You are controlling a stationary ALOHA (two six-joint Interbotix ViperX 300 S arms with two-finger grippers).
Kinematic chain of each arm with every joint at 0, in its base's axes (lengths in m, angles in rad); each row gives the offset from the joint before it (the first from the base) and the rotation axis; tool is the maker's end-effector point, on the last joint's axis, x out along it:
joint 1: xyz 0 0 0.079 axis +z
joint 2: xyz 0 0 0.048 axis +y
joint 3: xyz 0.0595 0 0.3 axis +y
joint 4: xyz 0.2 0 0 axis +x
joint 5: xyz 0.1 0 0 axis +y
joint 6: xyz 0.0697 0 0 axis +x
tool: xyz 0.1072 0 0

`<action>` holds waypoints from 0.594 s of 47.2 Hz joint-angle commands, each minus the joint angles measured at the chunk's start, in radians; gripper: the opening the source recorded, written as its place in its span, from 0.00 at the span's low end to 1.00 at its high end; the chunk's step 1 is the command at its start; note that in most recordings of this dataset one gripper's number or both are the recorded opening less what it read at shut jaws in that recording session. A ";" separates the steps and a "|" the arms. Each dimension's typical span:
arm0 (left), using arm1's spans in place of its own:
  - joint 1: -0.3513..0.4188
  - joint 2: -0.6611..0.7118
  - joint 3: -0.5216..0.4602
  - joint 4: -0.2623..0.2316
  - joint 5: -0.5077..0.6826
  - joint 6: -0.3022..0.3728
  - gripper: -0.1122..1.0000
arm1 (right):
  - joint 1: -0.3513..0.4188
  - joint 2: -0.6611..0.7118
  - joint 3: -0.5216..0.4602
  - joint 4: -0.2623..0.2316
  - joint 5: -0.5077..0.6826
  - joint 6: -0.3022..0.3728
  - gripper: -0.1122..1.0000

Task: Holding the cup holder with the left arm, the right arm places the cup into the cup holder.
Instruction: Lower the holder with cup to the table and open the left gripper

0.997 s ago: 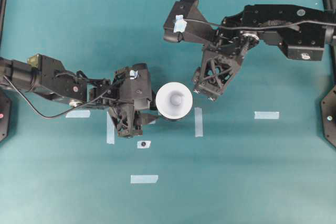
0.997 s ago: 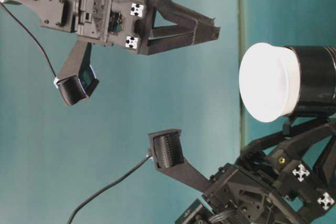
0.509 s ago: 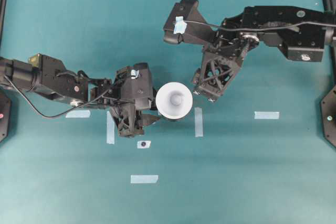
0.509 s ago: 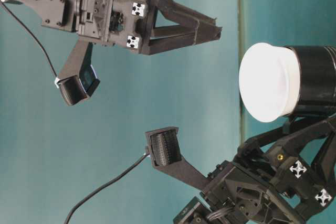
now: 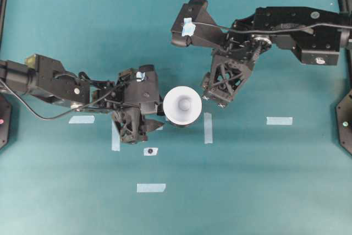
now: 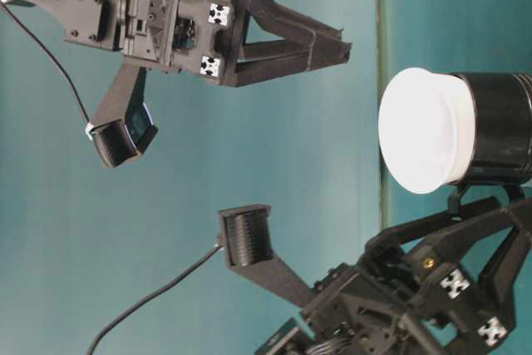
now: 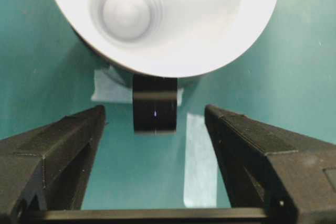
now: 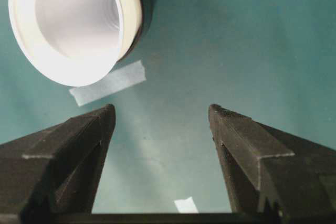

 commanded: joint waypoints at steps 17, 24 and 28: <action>-0.002 -0.092 0.026 0.003 0.003 -0.006 0.87 | 0.018 -0.080 -0.020 0.002 0.003 0.006 0.80; -0.002 -0.107 0.031 0.003 0.006 -0.006 0.87 | 0.020 -0.083 -0.020 0.000 0.003 0.003 0.80; -0.002 -0.118 0.040 0.003 0.008 -0.006 0.87 | 0.020 -0.084 -0.020 0.002 0.003 0.003 0.80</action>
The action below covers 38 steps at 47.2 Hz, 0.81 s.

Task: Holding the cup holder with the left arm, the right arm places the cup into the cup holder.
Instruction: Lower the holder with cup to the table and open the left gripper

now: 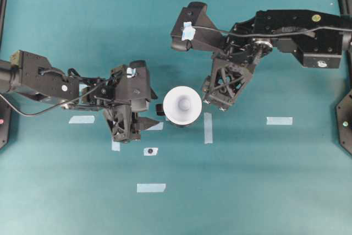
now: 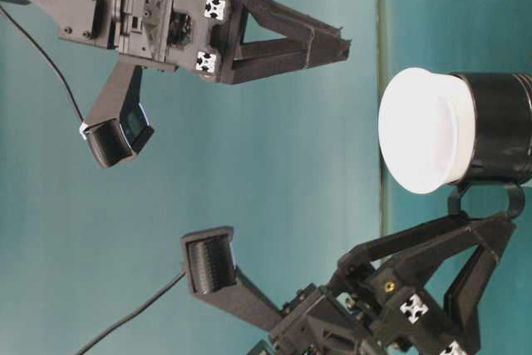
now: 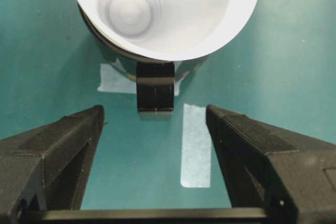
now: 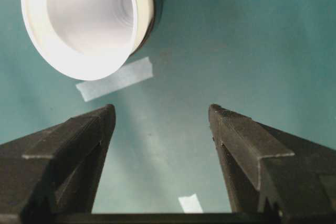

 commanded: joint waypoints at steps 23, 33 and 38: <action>-0.002 -0.054 0.018 0.002 -0.002 -0.002 0.87 | 0.005 -0.078 -0.020 0.002 -0.009 0.000 0.80; -0.002 -0.055 0.023 0.002 -0.002 -0.002 0.87 | 0.005 -0.078 -0.021 0.003 -0.011 -0.003 0.80; -0.002 -0.057 0.023 0.002 -0.002 -0.002 0.87 | 0.005 -0.080 -0.023 0.002 -0.012 -0.005 0.80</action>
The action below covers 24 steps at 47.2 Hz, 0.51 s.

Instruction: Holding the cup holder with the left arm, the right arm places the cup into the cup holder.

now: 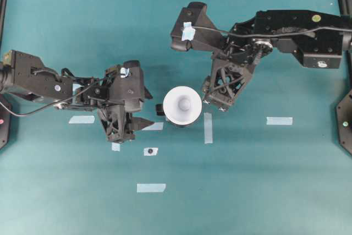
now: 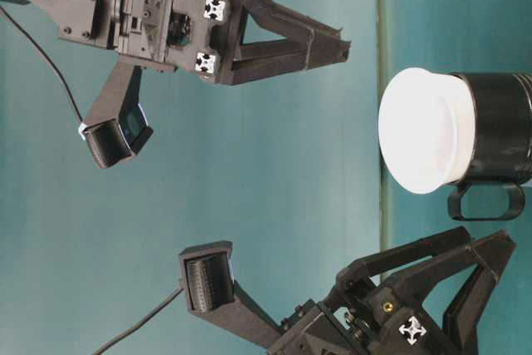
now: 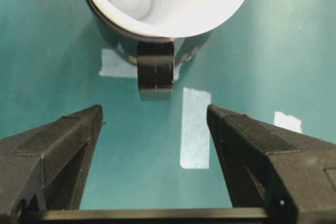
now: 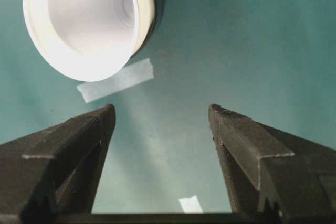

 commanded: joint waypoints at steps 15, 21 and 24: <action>0.000 -0.041 -0.005 0.002 -0.005 -0.002 0.87 | 0.003 -0.081 -0.021 0.002 -0.020 -0.003 0.80; 0.000 -0.041 -0.005 0.002 -0.005 -0.002 0.87 | 0.003 -0.081 -0.021 0.000 -0.026 -0.003 0.80; -0.002 -0.041 -0.005 0.002 -0.005 -0.002 0.87 | 0.003 -0.081 -0.020 0.002 -0.028 -0.002 0.80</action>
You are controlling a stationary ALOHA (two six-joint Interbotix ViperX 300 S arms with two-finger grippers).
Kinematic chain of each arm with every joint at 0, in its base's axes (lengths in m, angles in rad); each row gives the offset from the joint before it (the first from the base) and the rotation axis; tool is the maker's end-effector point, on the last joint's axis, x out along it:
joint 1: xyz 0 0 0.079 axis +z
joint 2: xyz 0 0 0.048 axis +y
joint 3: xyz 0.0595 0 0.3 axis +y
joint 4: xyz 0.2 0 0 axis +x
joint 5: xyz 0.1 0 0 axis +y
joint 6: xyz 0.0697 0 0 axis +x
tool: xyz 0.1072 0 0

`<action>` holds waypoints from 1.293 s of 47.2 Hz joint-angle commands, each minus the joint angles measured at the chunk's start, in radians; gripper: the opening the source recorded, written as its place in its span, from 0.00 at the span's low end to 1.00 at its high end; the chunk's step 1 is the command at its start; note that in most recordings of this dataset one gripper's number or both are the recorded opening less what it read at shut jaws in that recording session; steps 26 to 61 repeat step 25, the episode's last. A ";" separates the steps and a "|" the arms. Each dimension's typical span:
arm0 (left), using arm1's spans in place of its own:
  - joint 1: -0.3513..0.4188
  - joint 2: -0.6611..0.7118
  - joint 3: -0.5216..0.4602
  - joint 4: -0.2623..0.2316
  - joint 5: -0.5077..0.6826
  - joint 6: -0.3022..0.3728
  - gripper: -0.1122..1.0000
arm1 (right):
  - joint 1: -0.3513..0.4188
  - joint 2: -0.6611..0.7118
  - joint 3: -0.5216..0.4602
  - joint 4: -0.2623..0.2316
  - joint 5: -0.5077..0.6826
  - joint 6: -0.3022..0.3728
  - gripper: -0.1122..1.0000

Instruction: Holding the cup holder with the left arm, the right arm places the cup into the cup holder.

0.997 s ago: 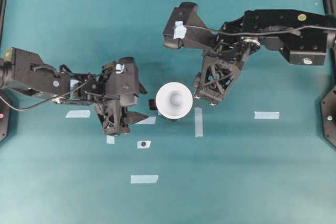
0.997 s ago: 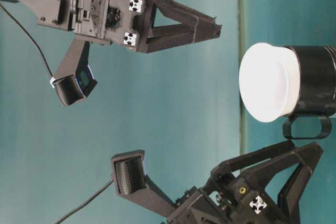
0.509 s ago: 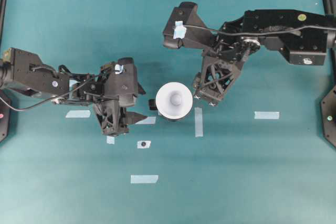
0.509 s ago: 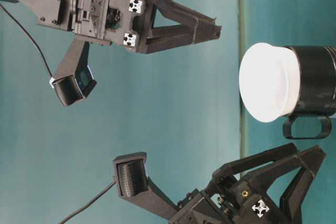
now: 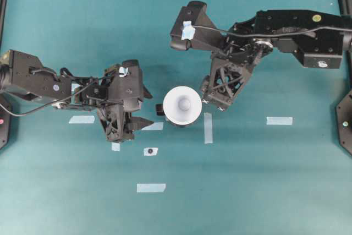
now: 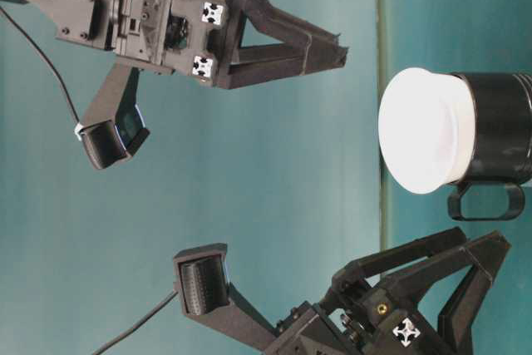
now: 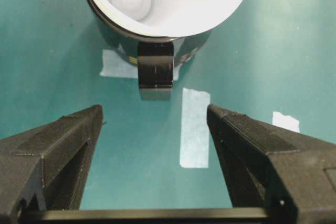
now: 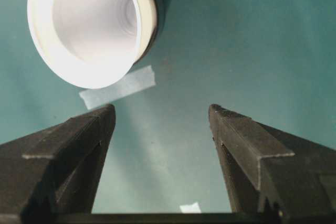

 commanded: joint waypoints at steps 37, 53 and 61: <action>0.000 -0.023 -0.009 0.003 -0.005 -0.002 0.87 | 0.009 -0.072 -0.021 0.002 -0.008 -0.005 0.80; 0.000 -0.023 -0.009 0.003 -0.005 -0.002 0.87 | 0.009 -0.072 -0.021 0.002 -0.008 -0.005 0.80; 0.000 -0.023 -0.009 0.003 -0.005 -0.002 0.87 | 0.009 -0.072 -0.021 0.002 -0.008 -0.005 0.80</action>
